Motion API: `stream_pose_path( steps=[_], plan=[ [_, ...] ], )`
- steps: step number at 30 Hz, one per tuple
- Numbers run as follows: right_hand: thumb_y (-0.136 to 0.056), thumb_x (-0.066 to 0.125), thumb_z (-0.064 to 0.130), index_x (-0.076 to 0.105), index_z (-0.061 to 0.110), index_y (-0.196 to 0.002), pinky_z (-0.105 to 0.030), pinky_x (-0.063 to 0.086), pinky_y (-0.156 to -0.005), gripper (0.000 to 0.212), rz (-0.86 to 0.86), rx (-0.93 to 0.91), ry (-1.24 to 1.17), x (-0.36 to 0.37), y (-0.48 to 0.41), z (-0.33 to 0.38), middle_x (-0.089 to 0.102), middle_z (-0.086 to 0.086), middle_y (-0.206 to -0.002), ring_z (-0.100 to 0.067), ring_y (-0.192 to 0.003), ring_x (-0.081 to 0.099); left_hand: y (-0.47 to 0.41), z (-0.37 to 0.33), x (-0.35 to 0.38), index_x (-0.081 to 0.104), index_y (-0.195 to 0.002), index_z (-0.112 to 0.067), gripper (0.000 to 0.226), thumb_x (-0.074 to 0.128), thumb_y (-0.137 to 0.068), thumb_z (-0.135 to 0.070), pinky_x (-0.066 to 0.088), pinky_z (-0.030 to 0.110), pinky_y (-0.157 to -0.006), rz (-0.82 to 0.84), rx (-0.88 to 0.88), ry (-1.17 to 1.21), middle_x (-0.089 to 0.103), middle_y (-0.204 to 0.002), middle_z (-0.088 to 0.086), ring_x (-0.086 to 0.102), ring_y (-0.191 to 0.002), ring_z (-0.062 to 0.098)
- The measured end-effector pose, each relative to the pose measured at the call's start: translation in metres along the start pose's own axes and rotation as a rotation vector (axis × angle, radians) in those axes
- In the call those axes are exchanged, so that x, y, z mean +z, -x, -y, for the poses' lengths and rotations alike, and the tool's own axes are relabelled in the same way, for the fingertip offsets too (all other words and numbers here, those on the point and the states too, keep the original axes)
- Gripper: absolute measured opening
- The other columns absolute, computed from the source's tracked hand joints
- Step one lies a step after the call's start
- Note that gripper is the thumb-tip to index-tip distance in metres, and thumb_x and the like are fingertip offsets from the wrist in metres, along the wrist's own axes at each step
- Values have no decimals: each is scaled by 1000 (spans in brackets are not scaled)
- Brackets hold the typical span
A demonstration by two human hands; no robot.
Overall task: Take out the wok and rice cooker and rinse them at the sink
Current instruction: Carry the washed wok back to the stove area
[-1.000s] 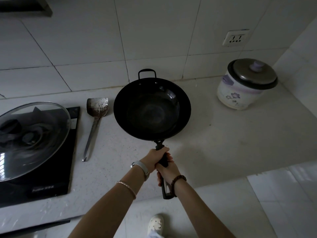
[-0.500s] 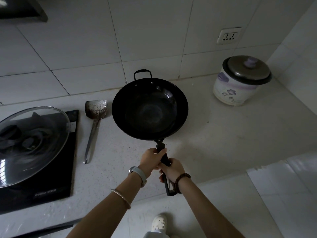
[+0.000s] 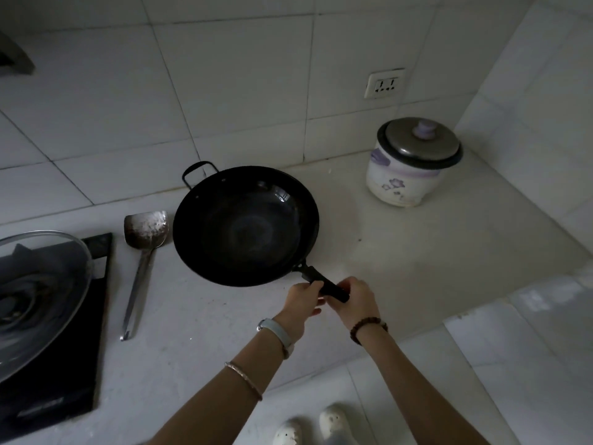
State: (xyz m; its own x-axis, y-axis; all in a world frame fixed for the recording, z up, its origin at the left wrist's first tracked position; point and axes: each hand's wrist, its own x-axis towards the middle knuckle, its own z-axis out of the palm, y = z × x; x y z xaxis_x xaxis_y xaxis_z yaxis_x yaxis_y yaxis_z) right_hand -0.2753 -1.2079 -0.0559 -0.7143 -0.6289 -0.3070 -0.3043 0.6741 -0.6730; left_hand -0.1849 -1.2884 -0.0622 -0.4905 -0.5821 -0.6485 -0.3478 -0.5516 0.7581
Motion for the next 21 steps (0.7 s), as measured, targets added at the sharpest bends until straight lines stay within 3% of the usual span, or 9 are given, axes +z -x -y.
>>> stream_pose_path(
  steps=[5, 12, 21],
  plan=[
    [-84, 69, 34, 60, 16, -105, -37, 54, -75, 29, -47, -83, 179, -30, -44, -8, 55, -5, -106, -22, -86, 60, -23, -17, 35, 58, -123, -7, 31, 51, -98, -24, 50, 30, -88, 46, 16, 77, 65, -121, 6, 62, -108, 19],
    [-85, 67, 32, 58, 22, -112, -36, 51, -80, 30, -97, -266, 356, -60, -100, -8, 60, -4, -106, -22, -94, 59, -48, -43, 75, 54, -128, -11, 32, 47, -100, -25, 47, 33, -95, 31, 61, 184, 62, -125, 4, 59, -113, 18],
    [-85, 69, 28, 60, 20, -111, -36, 49, -85, 29, -78, -373, 384, -72, -141, -8, 61, -5, -104, -23, -97, 59, -66, -59, 98, 49, -134, -13, 37, 47, -100, -27, 45, 34, -98, -40, 39, 264, 59, -130, 2, 57, -116, 16]
  ],
)
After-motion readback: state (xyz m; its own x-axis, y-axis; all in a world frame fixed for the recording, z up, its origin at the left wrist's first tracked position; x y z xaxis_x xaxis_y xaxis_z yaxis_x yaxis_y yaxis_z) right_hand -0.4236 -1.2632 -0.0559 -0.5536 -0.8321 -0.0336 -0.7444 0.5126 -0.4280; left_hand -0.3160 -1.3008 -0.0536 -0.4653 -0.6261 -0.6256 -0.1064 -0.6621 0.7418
